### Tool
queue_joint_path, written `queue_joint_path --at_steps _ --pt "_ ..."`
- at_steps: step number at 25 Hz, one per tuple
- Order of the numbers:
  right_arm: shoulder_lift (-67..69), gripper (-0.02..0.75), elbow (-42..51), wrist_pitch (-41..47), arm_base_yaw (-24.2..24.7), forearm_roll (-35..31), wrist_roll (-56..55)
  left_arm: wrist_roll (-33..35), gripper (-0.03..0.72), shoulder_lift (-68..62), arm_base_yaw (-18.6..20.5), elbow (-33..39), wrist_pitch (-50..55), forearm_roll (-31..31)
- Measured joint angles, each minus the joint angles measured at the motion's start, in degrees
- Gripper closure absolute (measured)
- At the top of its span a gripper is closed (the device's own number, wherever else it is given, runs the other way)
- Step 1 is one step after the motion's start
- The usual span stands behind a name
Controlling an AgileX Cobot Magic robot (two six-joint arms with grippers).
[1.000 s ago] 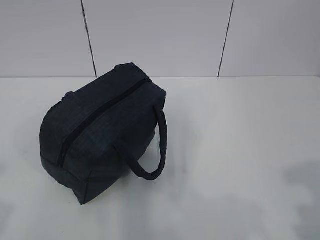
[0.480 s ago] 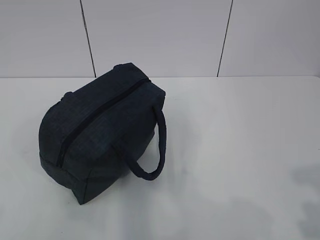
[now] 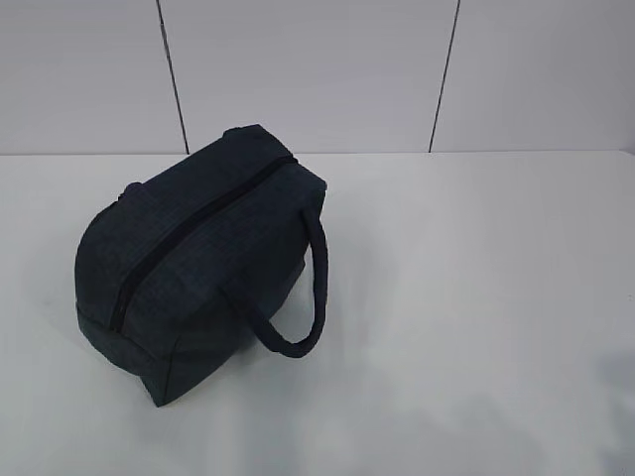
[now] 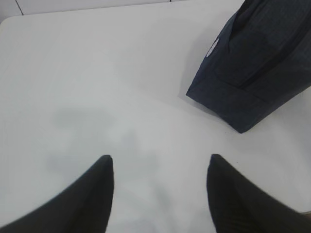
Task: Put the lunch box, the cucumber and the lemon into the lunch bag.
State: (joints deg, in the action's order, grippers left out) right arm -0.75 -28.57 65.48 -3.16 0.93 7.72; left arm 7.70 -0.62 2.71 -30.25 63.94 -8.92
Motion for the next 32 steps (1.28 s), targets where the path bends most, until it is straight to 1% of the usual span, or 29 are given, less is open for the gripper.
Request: queue_joint_path --at_steps 9,16,32 --pt "-0.15 0.216 0.00 0.00 0.41 0.75 0.00 0.00 0.253 0.00 0.00 0.00 0.14 0.00" --pt "-0.15 0.216 0.00 0.00 0.41 0.78 0.00 0.00 0.254 0.00 -2.10 0.00 0.14 0.00" --pt "-0.15 0.216 0.00 0.00 0.41 0.82 0.00 0.00 0.254 0.00 -2.10 0.00 0.14 0.00"
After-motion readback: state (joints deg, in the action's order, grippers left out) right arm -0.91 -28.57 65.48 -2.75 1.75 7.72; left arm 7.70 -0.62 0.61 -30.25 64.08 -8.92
